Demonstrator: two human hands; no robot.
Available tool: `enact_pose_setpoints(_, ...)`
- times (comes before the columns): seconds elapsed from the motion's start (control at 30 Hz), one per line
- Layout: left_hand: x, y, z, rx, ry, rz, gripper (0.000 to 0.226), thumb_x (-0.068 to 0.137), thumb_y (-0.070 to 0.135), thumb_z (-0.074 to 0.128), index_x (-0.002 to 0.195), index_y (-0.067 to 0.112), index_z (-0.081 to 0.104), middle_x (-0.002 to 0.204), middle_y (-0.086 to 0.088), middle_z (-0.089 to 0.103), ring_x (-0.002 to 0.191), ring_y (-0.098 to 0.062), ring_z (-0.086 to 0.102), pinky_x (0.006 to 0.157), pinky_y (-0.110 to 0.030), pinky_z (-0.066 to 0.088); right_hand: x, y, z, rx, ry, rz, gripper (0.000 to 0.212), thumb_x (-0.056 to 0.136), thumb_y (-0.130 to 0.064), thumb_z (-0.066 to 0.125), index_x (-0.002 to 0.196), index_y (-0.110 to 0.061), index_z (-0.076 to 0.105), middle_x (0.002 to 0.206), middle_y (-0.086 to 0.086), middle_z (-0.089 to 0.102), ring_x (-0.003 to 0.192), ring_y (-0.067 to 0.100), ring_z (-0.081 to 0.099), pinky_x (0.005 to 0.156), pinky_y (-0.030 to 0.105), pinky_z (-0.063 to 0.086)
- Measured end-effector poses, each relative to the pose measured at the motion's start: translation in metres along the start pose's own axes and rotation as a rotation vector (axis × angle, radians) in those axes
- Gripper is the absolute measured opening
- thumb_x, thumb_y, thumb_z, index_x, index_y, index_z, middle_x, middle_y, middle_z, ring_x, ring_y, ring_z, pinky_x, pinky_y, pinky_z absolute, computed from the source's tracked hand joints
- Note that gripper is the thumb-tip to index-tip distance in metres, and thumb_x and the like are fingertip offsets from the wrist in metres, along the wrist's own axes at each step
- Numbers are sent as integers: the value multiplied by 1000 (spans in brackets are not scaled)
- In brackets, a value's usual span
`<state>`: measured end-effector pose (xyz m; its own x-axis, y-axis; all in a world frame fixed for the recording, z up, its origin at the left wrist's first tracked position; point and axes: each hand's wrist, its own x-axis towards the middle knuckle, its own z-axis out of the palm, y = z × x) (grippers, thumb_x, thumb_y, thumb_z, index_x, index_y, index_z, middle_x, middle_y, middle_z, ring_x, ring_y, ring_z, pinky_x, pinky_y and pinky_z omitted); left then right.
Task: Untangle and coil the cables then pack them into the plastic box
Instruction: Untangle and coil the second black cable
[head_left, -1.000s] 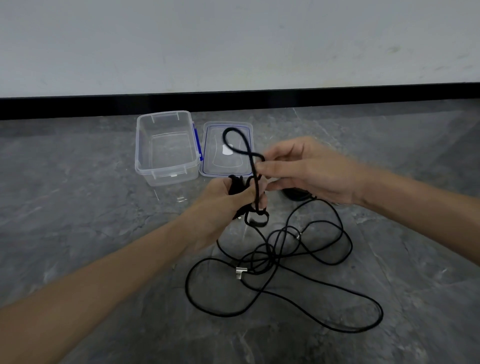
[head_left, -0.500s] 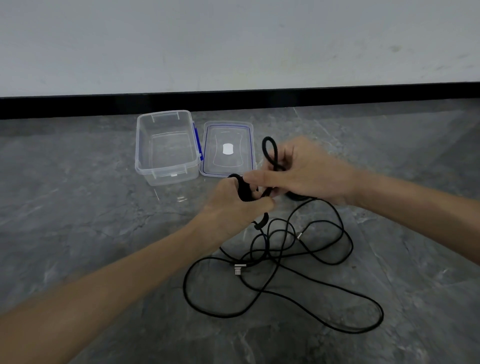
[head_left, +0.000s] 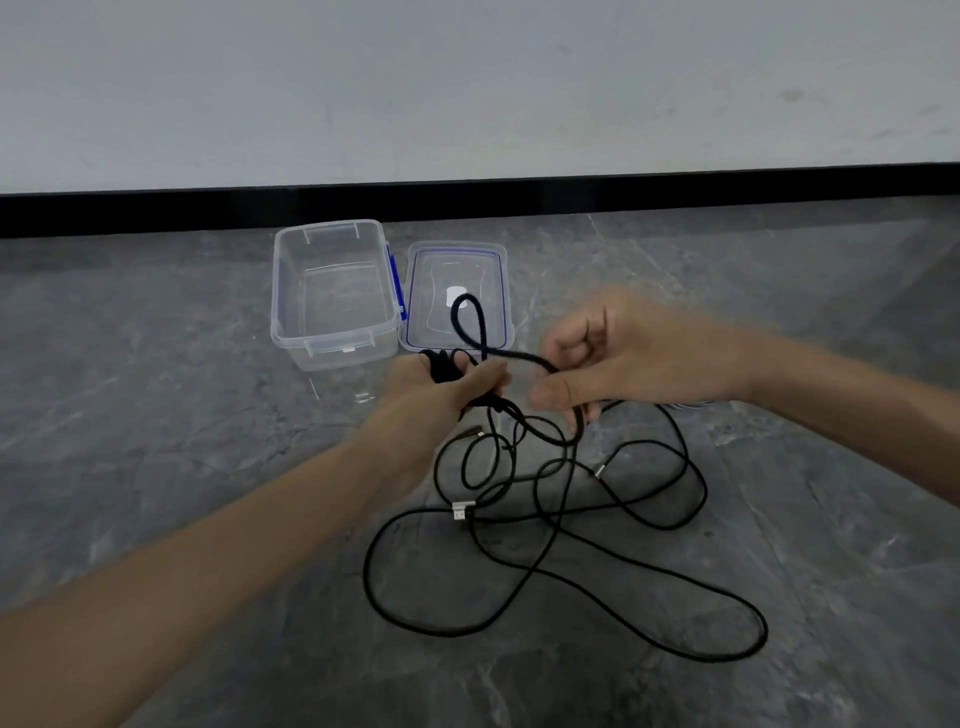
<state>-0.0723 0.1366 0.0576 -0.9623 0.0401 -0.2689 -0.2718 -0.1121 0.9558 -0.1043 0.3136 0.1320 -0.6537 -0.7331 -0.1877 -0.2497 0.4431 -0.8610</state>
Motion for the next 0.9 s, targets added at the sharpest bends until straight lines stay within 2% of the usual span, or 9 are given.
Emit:
enact_pose_setpoints(0.1,3,-3,-3,13,75,-21,32,88,7,66,105,-18,60,57,8,61,43,5,53,46,-6,38,1,-1,6,3,-55,6,44,89,-39,53,60,-5,53,50,9,52,46,20,46,50,23,42)
enact_pose_setpoints(0.17,5,-4,-5,6,95,-56,25,86,13,69,91,-10,61,64,3,61,46,5,54,48,-7,39,1,-4,8,147,-76,41,45,90,-43,46,60,-10,50,48,3,37,42,15,33,45,21,35)
enact_pose_setpoints(0.23,5,-4,-5,-1,98,-72,25,85,20,72,79,5,53,55,11,60,48,5,56,55,-9,41,2,-7,5,295,-102,89,42,90,-45,44,73,-9,57,47,-2,28,40,11,23,39,18,25)
enact_pose_setpoints(0.43,3,-3,-7,79,181,-62,59,76,41,76,104,-10,65,75,-1,61,63,-5,54,62,-18,41,-3,-15,-9,672,-331,140,37,92,-37,42,98,-12,70,45,-6,15,34,2,17,38,8,19)
enact_pose_setpoints(0.53,2,1,-5,70,201,-58,41,74,33,79,84,-5,68,71,-5,60,74,-18,54,73,-27,44,-4,-11,-6,655,-437,274,43,98,-36,37,115,-6,64,44,-8,22,34,2,20,36,10,17)
enact_pose_setpoints(0.6,1,5,-4,36,212,-70,22,67,33,82,61,16,71,67,1,65,73,-15,57,82,-31,44,-4,-6,4,508,-485,365,46,101,-37,34,122,-5,59,46,-3,32,35,4,19,35,14,15)
enact_pose_setpoints(0.7,-4,10,-2,21,189,-79,24,53,46,81,49,25,70,63,10,64,66,-11,49,86,-33,44,-6,-4,22,343,-600,428,63,94,-56,27,122,-11,59,55,7,49,36,7,23,36,15,20)
enact_pose_setpoints(0.8,-5,11,-4,53,188,-76,32,65,39,80,40,26,65,55,12,59,64,-12,48,81,-34,44,-2,-3,30,326,-378,464,79,85,-70,21,112,-8,62,61,10,56,37,11,34,39,19,23)
enact_pose_setpoints(0.9,-1,4,-7,-8,116,-26,30,72,32,78,71,2,70,66,6,66,68,-10,62,80,-30,47,6,7,25,261,80,409,48,97,-50,41,103,-6,61,65,8,60,39,11,43,41,24,31)
